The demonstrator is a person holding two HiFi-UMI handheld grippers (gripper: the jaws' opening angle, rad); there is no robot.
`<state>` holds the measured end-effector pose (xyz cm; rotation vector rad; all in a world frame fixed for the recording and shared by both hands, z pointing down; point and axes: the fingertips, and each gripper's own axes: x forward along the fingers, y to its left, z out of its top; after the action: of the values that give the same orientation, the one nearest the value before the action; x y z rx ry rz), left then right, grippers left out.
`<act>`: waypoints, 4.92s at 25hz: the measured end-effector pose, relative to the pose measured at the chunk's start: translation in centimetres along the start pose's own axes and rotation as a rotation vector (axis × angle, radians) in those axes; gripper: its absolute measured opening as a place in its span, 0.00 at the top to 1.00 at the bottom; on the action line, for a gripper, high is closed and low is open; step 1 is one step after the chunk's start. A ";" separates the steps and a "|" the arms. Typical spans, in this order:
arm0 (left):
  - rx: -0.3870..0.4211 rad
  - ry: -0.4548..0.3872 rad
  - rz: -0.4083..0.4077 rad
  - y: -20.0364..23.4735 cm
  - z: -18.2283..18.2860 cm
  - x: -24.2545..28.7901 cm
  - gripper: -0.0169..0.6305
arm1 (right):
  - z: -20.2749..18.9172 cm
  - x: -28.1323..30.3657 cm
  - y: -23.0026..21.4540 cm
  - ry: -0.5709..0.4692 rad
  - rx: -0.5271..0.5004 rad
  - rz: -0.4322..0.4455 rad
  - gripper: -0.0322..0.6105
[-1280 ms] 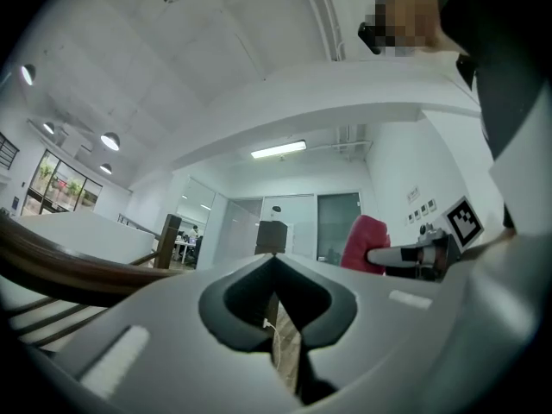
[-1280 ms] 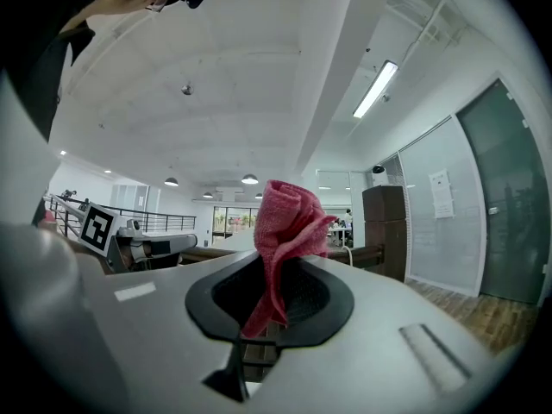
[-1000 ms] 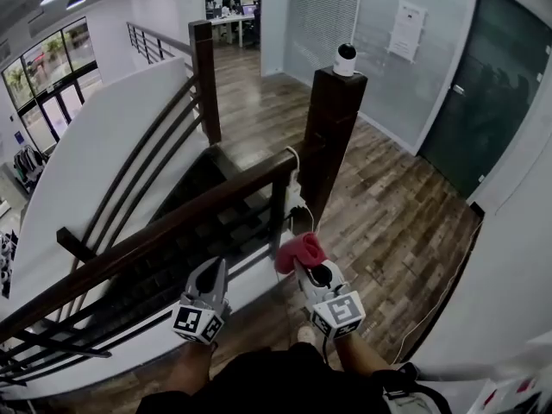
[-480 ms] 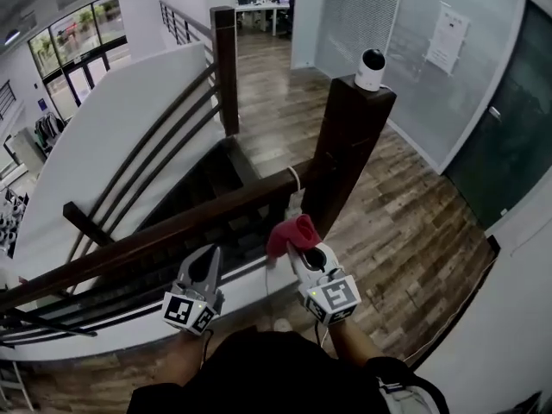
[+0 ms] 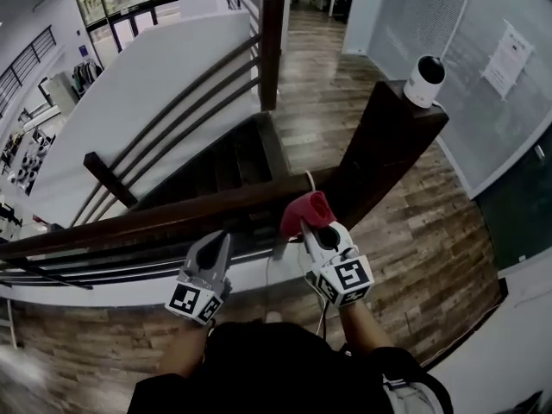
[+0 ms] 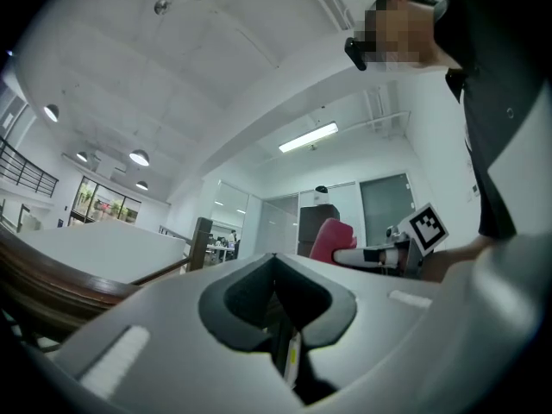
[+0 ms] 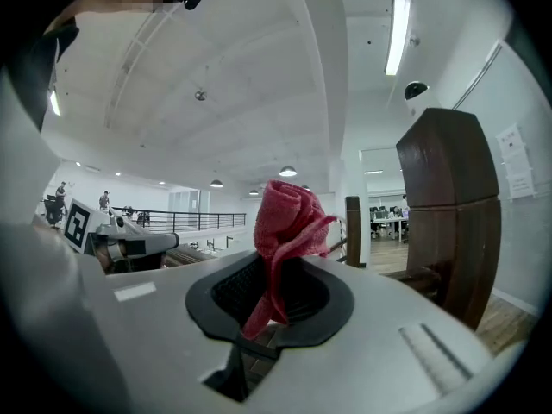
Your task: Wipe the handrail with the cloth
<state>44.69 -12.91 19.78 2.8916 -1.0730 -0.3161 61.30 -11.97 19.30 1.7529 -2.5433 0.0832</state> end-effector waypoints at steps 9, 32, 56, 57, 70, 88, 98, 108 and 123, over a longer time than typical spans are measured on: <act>-0.011 0.037 0.074 2.6 -0.3 0.7 0.97 | -2.0 6.2 -2.9 0.223 -0.066 -0.015 0.89; -0.046 0.064 0.133 5.6 -1.1 0.9 0.97 | -3.2 11.6 -1.0 0.407 -0.327 0.021 0.89; 0.013 0.047 0.312 11.3 1.0 -7.9 0.97 | -4.0 16.7 9.5 0.398 -0.391 0.189 0.89; 0.018 0.045 0.318 11.4 1.2 -8.1 0.97 | -4.0 16.8 9.7 0.399 -0.393 0.195 0.89; -0.004 0.070 0.463 12.5 1.1 -13.6 0.97 | -3.6 18.8 16.5 0.392 -0.492 0.350 0.89; 0.004 -0.006 0.579 18.4 3.7 -23.3 0.97 | -4.0 22.6 25.4 0.410 -0.607 0.339 0.89; 0.007 0.002 0.586 23.2 5.4 -29.4 0.97 | -3.5 25.7 32.1 0.392 -0.584 0.303 0.89; 0.020 0.000 0.615 25.2 6.1 -33.5 0.97 | -3.5 27.6 35.6 0.399 -0.631 0.298 0.89; 0.015 -0.050 0.749 26.2 8.3 -39.3 0.97 | -3.5 30.1 43.7 0.389 -0.698 0.428 0.89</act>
<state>-2.82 -7.01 21.42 2.2620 -2.0333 -0.3287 9.79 -24.21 24.30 0.8387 -2.2168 -0.3637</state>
